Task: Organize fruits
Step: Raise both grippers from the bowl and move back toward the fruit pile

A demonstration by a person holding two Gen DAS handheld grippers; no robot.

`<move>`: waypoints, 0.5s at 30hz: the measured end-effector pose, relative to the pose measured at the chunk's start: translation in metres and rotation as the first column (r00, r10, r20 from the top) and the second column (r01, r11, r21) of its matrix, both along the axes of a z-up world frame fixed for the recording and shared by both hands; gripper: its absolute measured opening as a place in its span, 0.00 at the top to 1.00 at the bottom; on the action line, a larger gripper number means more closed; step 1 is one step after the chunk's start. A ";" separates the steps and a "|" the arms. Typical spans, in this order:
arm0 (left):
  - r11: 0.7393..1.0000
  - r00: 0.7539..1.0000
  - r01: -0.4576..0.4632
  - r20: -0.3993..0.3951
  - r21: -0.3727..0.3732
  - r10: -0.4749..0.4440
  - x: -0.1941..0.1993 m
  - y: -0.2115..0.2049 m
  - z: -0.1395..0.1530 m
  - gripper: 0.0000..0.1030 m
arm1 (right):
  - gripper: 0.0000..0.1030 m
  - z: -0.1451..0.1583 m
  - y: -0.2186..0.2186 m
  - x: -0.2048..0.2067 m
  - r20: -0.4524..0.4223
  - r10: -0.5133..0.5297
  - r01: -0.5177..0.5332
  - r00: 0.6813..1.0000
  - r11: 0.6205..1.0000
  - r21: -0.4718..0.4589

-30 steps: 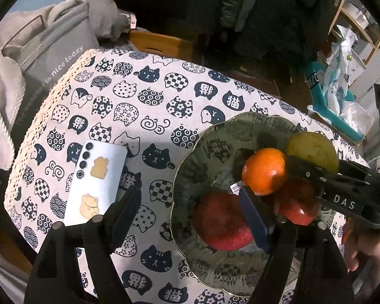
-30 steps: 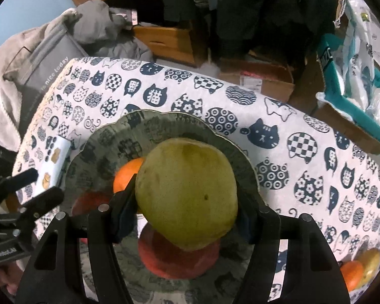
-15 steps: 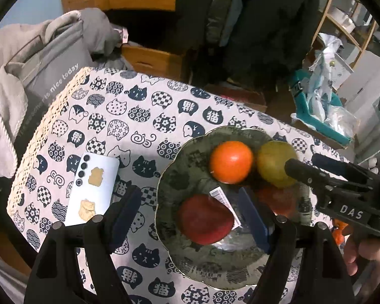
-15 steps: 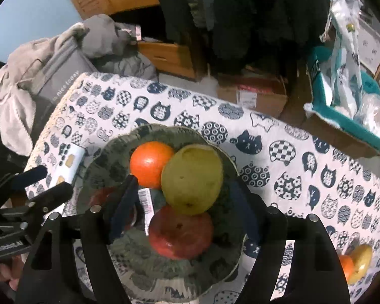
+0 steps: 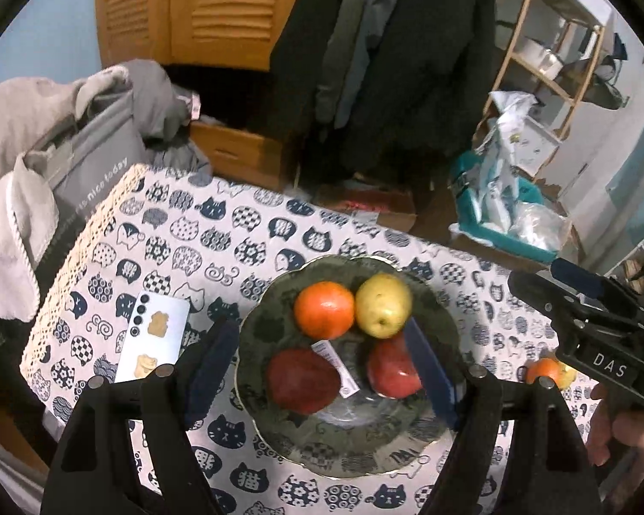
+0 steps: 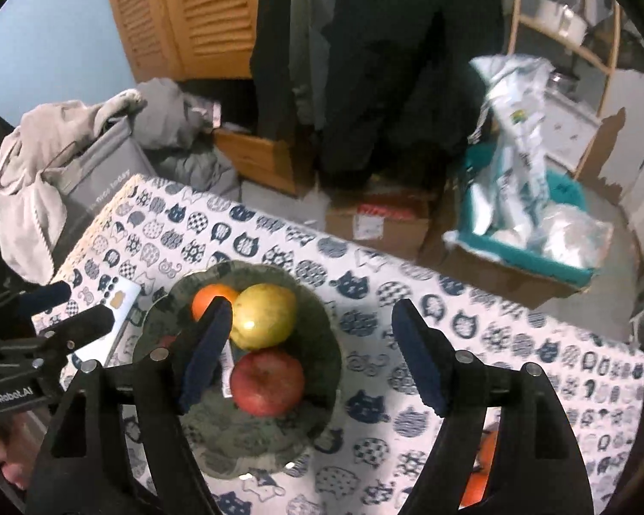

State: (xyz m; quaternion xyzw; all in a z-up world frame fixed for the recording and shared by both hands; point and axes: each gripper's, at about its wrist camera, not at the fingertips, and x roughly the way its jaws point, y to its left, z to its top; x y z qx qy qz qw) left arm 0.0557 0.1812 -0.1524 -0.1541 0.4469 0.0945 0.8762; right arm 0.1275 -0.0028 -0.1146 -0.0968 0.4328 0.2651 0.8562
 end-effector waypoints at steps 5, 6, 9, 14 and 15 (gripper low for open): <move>1.000 0.998 0.022 0.054 0.010 -0.022 -0.009 -0.014 0.021 0.15 | 0.17 0.021 -0.019 -0.014 0.062 -0.029 0.029 0.998 1.000 -0.002; 1.000 0.998 0.028 0.063 0.009 -0.029 -0.011 -0.017 0.024 0.15 | 0.17 0.026 -0.023 -0.017 0.076 -0.035 0.035 0.996 0.999 0.001; 0.999 0.995 0.039 0.088 0.013 -0.040 -0.016 -0.026 0.035 0.14 | 0.16 0.038 -0.036 -0.026 0.112 -0.049 0.049 0.992 0.999 0.001; 0.998 0.989 0.052 0.136 0.024 -0.054 -0.023 -0.040 0.056 0.11 | 0.15 0.057 -0.059 -0.041 0.157 -0.073 0.071 0.985 0.997 0.018; 0.998 0.988 0.054 0.146 0.029 -0.057 -0.024 -0.043 0.060 0.09 | 0.14 0.061 -0.064 -0.044 0.165 -0.079 0.076 0.983 0.997 0.024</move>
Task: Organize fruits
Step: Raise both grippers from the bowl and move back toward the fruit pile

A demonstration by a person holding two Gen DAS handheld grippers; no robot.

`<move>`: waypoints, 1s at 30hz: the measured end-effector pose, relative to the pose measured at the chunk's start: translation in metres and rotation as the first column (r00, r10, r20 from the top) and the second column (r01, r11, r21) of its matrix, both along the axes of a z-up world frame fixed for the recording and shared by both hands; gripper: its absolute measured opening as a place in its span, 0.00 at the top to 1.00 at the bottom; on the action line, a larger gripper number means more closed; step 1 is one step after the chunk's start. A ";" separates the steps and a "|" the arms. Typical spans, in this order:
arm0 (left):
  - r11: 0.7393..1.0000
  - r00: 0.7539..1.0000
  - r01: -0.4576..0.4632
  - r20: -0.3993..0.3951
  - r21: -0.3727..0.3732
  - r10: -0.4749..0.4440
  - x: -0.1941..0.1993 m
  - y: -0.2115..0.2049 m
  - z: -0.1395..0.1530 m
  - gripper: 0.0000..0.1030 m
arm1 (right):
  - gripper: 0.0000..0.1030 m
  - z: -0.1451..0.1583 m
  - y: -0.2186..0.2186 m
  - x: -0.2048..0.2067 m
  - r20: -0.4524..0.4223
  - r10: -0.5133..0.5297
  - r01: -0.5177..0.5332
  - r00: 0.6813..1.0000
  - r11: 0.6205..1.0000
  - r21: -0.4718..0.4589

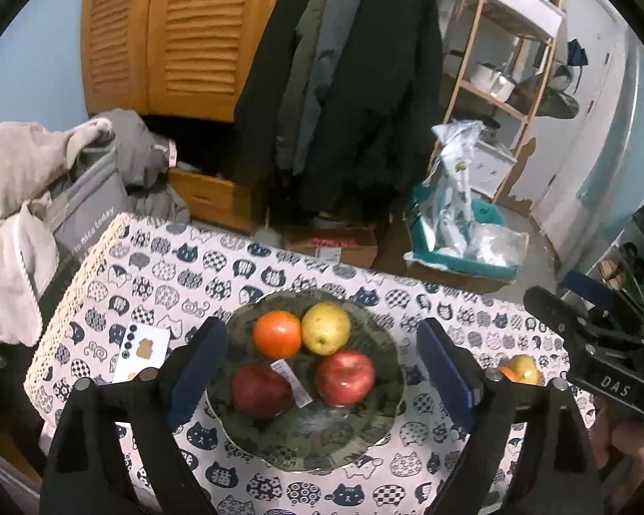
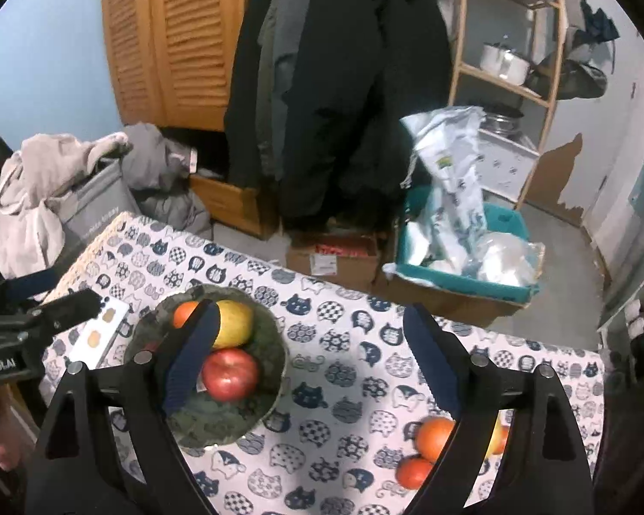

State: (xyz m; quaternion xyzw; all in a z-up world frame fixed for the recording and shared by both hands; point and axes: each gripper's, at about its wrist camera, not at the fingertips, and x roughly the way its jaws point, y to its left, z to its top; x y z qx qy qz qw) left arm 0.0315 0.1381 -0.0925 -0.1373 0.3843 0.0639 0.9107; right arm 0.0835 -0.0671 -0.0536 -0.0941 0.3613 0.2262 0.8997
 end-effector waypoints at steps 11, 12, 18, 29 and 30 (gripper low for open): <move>0.996 0.995 0.042 0.082 0.078 -0.048 -0.015 -0.035 0.033 0.01 | 0.14 0.025 -0.052 -0.029 0.066 -0.045 0.044 0.997 0.999 0.012; 0.995 0.995 0.044 0.088 0.084 -0.052 -0.016 -0.038 0.036 0.01 | 0.14 0.028 -0.059 -0.032 0.073 -0.049 0.049 0.996 0.999 0.014; 0.993 0.991 0.069 0.109 0.097 -0.080 -0.016 -0.058 0.046 0.01 | 0.13 0.040 -0.090 -0.047 0.120 -0.088 0.086 0.989 0.996 0.020; 0.975 0.978 0.172 0.097 0.140 -0.186 -0.006 -0.107 0.049 0.01 | 0.13 0.045 -0.140 -0.059 0.154 -0.169 0.168 0.973 0.986 0.020; 0.974 0.977 0.178 0.094 0.142 -0.192 -0.005 -0.111 0.048 0.01 | 0.13 0.044 -0.143 -0.059 0.154 -0.179 0.179 0.972 0.984 0.019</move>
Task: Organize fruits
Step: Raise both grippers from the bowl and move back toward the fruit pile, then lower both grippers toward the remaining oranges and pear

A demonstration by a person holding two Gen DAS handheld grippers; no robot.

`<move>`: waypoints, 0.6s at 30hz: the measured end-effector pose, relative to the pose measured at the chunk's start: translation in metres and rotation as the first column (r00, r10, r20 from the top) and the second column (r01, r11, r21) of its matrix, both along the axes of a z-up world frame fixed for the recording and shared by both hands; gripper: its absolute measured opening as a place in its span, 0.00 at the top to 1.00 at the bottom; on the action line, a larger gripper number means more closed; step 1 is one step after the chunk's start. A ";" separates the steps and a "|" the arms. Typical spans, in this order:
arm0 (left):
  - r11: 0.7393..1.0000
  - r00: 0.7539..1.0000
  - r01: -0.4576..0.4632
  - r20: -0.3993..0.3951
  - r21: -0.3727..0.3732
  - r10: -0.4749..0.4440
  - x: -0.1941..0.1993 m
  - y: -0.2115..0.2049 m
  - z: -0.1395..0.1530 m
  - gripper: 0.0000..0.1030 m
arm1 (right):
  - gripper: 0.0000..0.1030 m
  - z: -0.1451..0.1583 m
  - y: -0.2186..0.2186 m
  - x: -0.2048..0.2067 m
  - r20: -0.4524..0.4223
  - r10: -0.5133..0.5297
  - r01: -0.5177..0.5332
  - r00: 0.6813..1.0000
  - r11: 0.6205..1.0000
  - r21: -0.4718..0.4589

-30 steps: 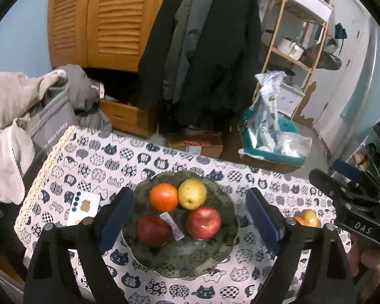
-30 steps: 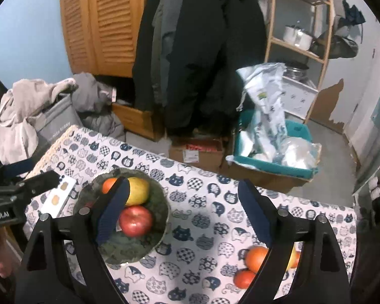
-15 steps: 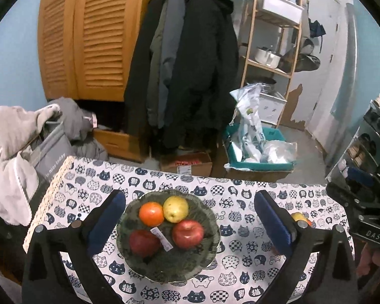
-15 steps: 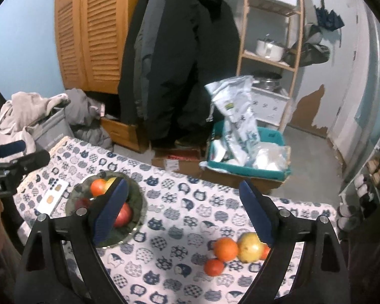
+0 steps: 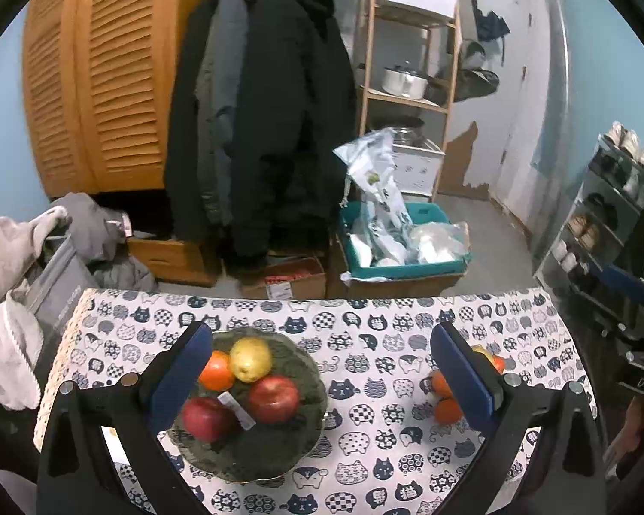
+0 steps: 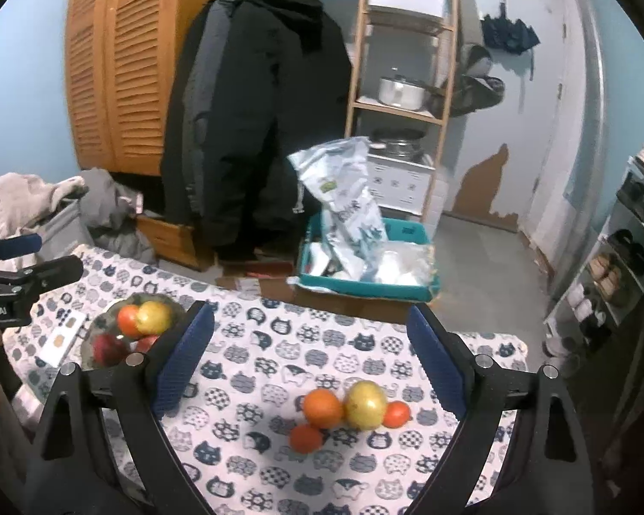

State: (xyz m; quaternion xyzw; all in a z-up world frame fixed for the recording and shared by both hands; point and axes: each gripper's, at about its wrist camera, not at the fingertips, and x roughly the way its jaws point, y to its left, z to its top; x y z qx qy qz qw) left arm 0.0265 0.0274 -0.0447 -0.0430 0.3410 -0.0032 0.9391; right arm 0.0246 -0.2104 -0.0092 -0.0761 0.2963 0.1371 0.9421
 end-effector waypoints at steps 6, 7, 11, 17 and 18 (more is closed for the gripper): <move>0.999 0.999 0.037 -0.027 0.001 -0.037 0.008 -0.022 -0.007 0.01 | 0.13 -0.006 -0.029 0.002 -0.016 -0.060 0.060 0.998 0.998 0.009; 0.999 0.999 0.043 -0.031 0.007 -0.043 0.010 -0.026 -0.009 0.01 | 0.13 -0.008 -0.034 0.003 -0.020 -0.069 0.069 0.997 0.998 0.014; 0.997 0.996 0.072 -0.054 0.032 -0.071 0.016 -0.044 -0.019 0.01 | 0.13 -0.013 -0.050 0.003 -0.028 -0.096 0.097 0.995 0.995 0.020; 0.991 0.984 0.135 -0.125 0.026 -0.131 0.029 -0.075 -0.042 0.01 | 0.13 -0.027 -0.070 0.008 -0.061 -0.140 0.141 0.988 0.990 0.014; 0.989 0.980 0.146 -0.137 0.023 -0.142 0.031 -0.080 -0.046 0.01 | 0.13 -0.031 -0.074 0.010 -0.069 -0.150 0.151 0.986 0.988 0.010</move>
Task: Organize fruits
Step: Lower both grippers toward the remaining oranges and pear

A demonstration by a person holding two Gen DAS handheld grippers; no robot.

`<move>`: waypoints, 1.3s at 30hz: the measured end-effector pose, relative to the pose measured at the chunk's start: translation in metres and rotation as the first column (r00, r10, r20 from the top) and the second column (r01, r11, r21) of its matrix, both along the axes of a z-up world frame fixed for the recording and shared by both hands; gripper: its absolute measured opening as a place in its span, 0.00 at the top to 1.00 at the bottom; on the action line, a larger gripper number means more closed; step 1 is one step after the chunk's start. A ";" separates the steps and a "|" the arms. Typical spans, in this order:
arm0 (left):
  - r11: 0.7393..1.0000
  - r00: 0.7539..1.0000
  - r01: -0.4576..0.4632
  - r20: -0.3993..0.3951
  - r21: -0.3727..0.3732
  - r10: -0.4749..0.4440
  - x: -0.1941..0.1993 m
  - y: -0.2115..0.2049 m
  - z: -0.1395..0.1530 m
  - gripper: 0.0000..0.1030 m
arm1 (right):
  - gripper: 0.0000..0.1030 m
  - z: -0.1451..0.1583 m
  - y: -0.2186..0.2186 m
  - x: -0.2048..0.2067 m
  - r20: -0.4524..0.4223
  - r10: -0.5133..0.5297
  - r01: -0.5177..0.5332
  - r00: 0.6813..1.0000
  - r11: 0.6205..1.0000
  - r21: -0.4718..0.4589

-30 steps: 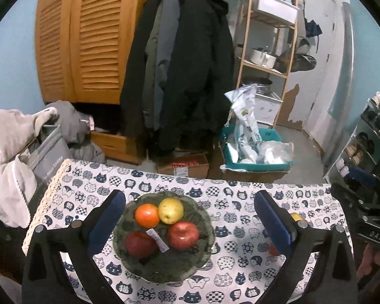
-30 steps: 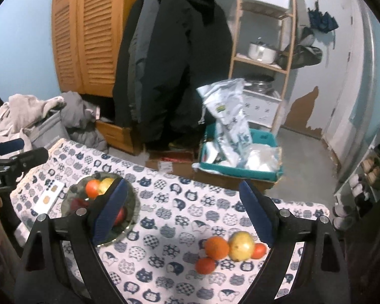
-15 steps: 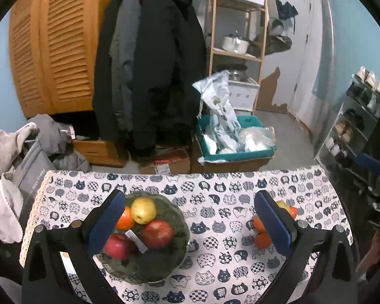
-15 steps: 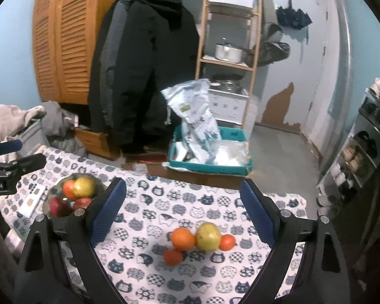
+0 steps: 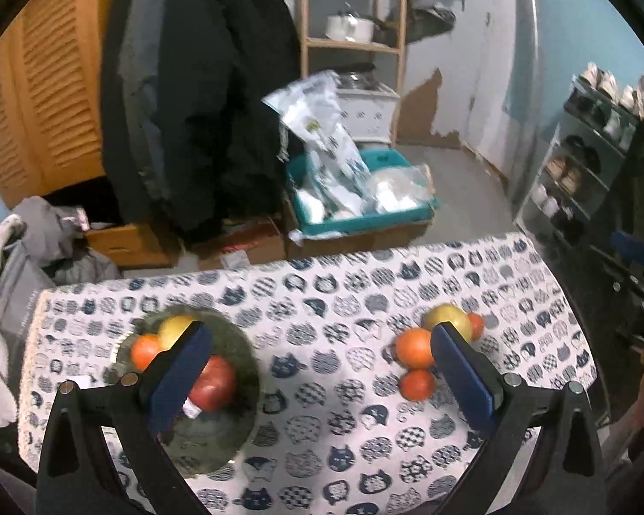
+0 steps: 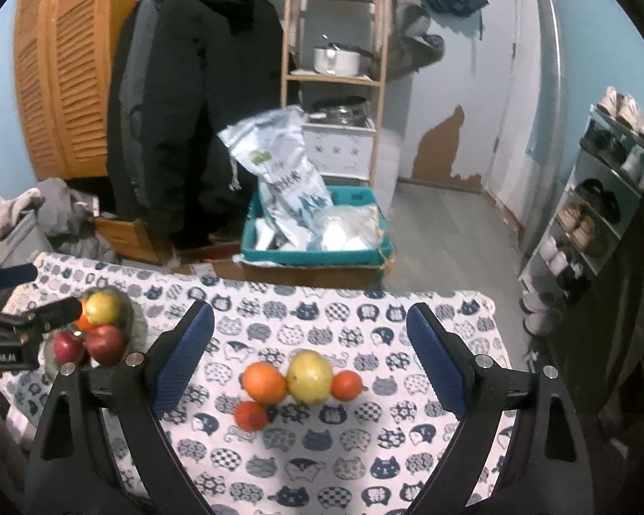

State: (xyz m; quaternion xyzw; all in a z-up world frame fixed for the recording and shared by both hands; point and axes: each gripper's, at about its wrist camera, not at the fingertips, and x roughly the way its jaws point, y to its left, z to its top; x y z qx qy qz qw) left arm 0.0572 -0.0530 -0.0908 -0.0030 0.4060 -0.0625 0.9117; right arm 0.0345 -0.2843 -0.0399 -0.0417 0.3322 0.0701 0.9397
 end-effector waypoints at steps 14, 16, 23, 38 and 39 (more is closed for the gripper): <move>0.999 0.987 0.050 -0.155 0.020 -0.046 0.028 -0.048 -0.060 0.01 | 0.13 -0.054 -0.042 0.019 -0.150 -0.080 0.082 0.985 0.997 0.002; 0.998 0.983 0.055 -0.178 0.020 -0.051 0.031 -0.052 -0.070 0.01 | 0.13 -0.062 -0.045 0.023 -0.177 -0.083 0.085 0.981 0.996 0.005; 0.998 0.963 0.060 -0.266 0.037 -0.048 0.044 -0.067 -0.106 0.01 | 0.13 -0.096 -0.056 0.032 -0.268 -0.096 0.101 0.959 0.995 0.007; 0.997 0.918 0.072 -0.392 0.028 -0.056 0.061 -0.094 -0.166 0.01 | 0.13 -0.165 -0.064 0.051 -0.446 -0.111 0.130 0.888 0.991 0.011; 0.997 0.916 0.076 -0.397 0.028 -0.059 0.062 -0.096 -0.168 0.01 | 0.13 -0.168 -0.065 0.052 -0.455 -0.113 0.133 0.883 0.991 0.012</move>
